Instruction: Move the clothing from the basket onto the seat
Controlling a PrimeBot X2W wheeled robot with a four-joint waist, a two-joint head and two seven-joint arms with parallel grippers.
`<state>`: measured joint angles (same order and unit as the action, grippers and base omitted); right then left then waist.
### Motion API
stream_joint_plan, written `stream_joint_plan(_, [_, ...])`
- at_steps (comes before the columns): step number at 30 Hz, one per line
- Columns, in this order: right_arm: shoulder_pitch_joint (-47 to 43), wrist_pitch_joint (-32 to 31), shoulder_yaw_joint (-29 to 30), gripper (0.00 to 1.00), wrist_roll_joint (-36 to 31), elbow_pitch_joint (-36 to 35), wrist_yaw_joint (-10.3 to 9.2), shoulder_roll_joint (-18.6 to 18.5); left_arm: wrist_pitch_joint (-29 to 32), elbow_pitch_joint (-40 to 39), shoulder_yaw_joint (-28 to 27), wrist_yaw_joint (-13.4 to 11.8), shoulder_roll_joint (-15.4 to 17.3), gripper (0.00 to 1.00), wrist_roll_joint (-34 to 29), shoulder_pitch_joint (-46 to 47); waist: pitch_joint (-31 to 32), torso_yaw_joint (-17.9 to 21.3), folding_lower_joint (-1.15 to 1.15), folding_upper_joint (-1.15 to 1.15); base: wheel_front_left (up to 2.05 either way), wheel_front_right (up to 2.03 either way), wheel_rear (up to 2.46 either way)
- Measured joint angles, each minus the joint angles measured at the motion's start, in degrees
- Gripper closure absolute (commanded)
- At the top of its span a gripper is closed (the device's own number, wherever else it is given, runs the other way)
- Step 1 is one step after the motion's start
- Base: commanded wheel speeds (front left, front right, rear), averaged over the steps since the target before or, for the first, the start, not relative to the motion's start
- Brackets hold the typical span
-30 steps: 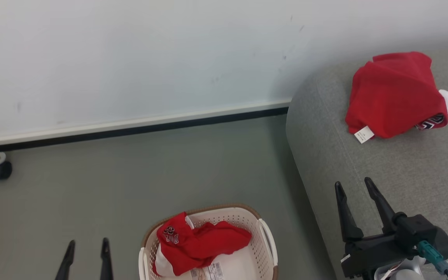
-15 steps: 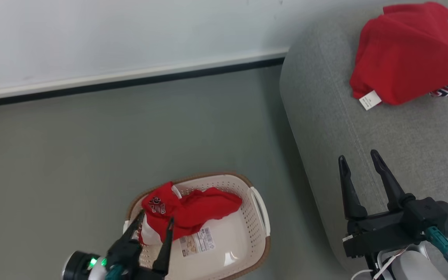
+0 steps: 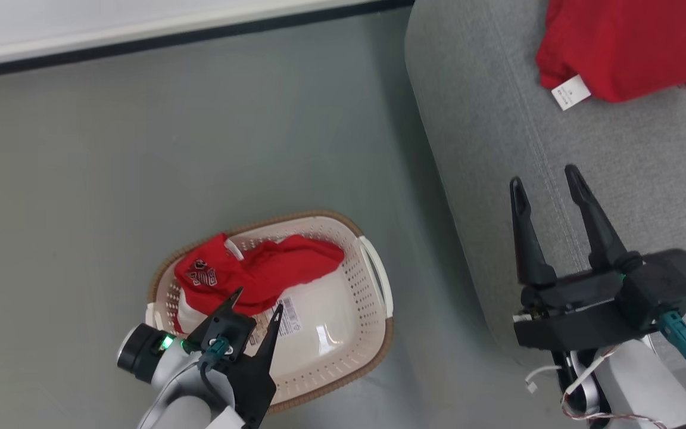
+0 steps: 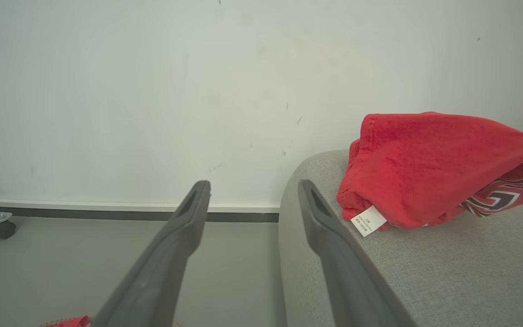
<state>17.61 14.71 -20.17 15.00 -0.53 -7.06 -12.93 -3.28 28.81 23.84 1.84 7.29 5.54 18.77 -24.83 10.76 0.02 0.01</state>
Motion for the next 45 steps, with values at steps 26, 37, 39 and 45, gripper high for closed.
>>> stream_joint_plan(26, [10.5,0.0,1.5,0.00,-1.5,-6.6,0.00,1.6,3.8,12.4,2.8,1.7,3.9,0.00,-7.8,18.9,-19.8,3.9,-0.01,0.00,0.00,0.00,0.00])
stream_joint_plan(37, [15.1,0.0,2.4,0.00,-2.6,-8.5,0.00,2.4,4.8,15.5,2.9,0.1,5.3,0.00,-10.7,26.4,-27.4,3.9,-0.01,0.00,0.00,0.00,0.00])
stream_joint_plan(39, [15.6,0.0,2.4,0.00,-3.0,-8.5,0.00,2.6,5.0,16.5,3.3,0.0,5.4,0.00,-11.4,27.1,-28.7,3.8,-0.01,0.00,0.00,0.00,0.00])
stream_joint_plan(45, [16.6,0.0,2.5,0.00,-3.5,-7.8,0.00,3.3,4.5,18.6,5.9,-0.9,5.2,1.00,-14.3,28.9,-32.0,3.5,-0.01,0.00,0.00,0.00,0.00])
